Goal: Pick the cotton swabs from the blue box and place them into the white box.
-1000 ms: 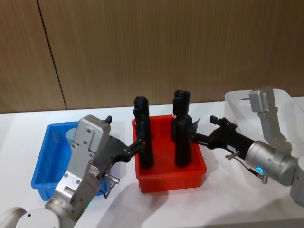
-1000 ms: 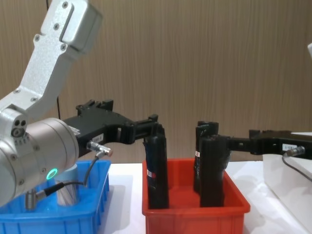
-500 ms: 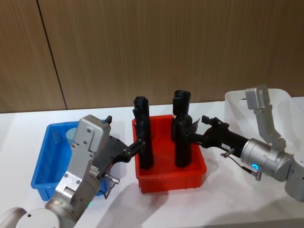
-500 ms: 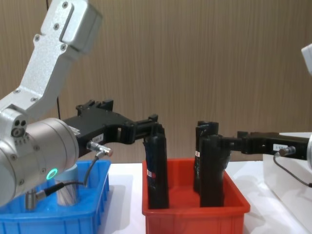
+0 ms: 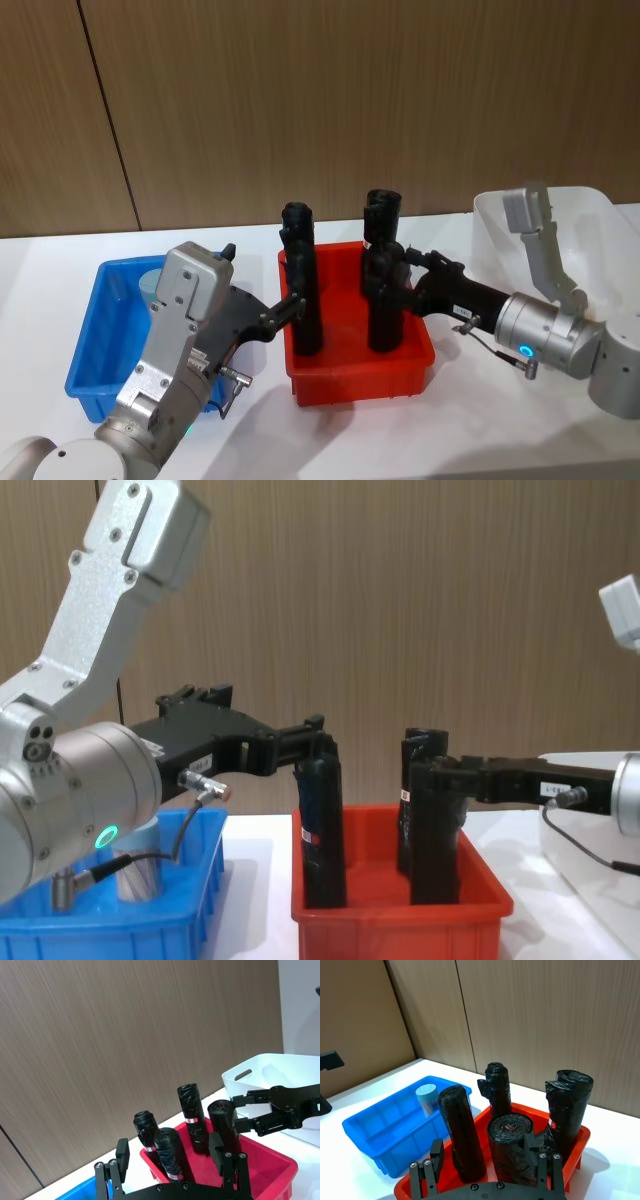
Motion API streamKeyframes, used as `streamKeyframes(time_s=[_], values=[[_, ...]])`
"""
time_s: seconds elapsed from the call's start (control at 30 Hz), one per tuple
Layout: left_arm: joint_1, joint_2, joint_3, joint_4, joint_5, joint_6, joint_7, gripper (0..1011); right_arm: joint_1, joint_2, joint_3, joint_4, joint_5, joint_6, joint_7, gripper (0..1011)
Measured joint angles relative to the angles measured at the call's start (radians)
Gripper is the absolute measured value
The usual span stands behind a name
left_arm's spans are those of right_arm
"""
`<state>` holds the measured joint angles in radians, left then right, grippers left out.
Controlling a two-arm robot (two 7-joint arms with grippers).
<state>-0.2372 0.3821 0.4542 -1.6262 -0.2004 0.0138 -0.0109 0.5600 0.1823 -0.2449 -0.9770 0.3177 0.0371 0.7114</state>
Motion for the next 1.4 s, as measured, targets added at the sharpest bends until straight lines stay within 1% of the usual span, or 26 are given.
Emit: streamKeyframes(time_s=[0.3, 0.7, 1.23, 1.4], values=[[0.000, 0.000, 0.000, 0.000, 0.000, 0.000, 0.000, 1004, 0.032, -0.012, -0.009, 0.055, 0.001, -0.025, 0.021, 1002], [0.000, 0.000, 0.000, 0.000, 0.000, 0.000, 0.000, 1004, 0.065, -0.021, -0.014, 0.113, 0.001, -0.054, 0.023, 1001], [0.000, 0.000, 0.000, 0.000, 0.000, 0.000, 0.000, 1004, 0.085, -0.018, -0.002, 0.161, 0.002, -0.082, 0.006, 1002], [0.000, 0.000, 0.000, 0.000, 0.000, 0.000, 0.000, 1004, 0.096, -0.017, 0.001, 0.185, 0.002, -0.092, 0.005, 1002]])
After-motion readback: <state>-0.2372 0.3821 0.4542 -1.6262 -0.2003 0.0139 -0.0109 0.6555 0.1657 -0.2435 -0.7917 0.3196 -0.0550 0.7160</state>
